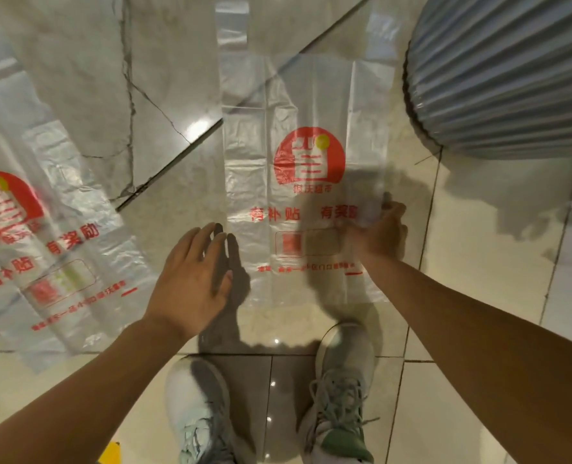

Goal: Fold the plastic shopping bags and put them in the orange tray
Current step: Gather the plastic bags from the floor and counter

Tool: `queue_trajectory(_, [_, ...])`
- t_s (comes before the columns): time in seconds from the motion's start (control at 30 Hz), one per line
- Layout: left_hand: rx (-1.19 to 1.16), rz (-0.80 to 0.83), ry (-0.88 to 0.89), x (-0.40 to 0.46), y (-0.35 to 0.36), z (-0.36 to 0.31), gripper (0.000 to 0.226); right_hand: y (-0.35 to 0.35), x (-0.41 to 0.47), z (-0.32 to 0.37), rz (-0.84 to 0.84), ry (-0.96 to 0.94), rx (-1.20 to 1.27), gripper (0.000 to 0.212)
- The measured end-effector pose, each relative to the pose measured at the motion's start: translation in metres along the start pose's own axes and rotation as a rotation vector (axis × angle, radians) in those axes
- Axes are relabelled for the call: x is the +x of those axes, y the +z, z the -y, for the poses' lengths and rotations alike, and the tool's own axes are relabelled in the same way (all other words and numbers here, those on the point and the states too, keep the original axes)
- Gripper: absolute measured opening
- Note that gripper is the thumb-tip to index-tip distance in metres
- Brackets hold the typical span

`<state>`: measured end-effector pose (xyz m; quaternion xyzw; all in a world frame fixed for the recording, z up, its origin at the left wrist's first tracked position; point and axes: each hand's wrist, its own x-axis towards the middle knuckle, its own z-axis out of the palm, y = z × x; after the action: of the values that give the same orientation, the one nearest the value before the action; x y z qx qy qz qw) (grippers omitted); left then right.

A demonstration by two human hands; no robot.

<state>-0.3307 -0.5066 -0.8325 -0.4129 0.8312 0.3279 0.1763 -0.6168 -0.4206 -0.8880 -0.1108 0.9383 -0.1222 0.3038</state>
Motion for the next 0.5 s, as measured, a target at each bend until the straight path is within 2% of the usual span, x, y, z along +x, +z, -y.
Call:
queue_trajectory(0.13, [-0.014, -0.012, -0.001, -0.002, -0.002, -0.005, 0.066, -0.002, -0.007, 0.003, -0.001, -0.082, -0.111, 0.038])
queue_trajectory(0.2, [-0.037, -0.017, -0.027, -0.009, -0.004, -0.004, 0.068, -0.007, -0.019, 0.008, -0.009, -0.123, -0.078, 0.039])
queue_trajectory(0.27, [-0.059, -0.022, -0.069, -0.017, -0.009, -0.001, 0.068, -0.015, -0.035, 0.019, 0.052, -0.142, 0.033, 0.045])
queue_trajectory(0.37, [-0.109, -0.025, -0.148, -0.031, -0.022, 0.008, 0.067, -0.028, -0.060, 0.044, 0.163, -0.162, 0.191, 0.043])
queue_trajectory(0.5, [-0.172, -0.065, -0.231, -0.054, -0.039, 0.033, 0.058, -0.034, -0.097, 0.087, 0.289, -0.239, 0.240, 0.047])
